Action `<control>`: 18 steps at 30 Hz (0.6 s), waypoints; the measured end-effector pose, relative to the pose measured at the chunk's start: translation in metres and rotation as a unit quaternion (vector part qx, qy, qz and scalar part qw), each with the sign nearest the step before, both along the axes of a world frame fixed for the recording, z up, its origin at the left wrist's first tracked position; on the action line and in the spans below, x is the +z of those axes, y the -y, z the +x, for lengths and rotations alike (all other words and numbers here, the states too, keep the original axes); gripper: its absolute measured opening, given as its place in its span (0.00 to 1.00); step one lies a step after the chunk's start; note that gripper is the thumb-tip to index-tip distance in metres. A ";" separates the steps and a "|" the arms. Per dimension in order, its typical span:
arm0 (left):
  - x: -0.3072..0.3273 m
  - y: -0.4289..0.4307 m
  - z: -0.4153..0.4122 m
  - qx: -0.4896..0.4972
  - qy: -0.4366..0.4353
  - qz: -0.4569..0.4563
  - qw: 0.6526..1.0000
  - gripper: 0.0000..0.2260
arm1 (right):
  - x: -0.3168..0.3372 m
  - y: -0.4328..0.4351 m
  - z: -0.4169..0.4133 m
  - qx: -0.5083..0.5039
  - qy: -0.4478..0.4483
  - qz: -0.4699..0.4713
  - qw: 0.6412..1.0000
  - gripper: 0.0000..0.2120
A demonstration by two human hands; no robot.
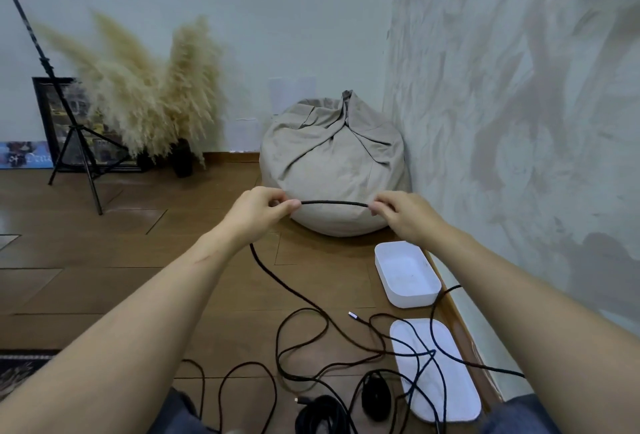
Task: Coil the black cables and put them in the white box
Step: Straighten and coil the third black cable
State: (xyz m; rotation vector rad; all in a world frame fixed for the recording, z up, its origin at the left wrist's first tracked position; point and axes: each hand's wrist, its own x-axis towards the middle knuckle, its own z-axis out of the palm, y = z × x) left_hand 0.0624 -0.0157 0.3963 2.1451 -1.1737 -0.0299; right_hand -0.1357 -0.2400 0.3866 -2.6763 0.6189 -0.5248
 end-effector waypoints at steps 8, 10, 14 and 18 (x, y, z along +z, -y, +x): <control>-0.006 0.006 -0.004 -0.035 -0.005 0.000 0.999 0.20 | 0.008 -0.018 0.016 0.047 0.013 -0.008 0.999 0.11; -0.006 0.001 0.002 -0.013 -0.013 -0.008 1.000 0.21 | 0.004 -0.006 0.010 0.016 0.012 -0.016 1.000 0.12; -0.007 0.006 -0.009 -0.032 -0.016 -0.004 0.999 0.19 | 0.003 -0.011 0.010 0.040 0.008 -0.004 0.999 0.12; -0.008 0.018 -0.027 -0.082 -0.017 -0.009 0.996 0.16 | 0.010 -0.036 0.023 0.102 -0.002 -0.029 0.994 0.11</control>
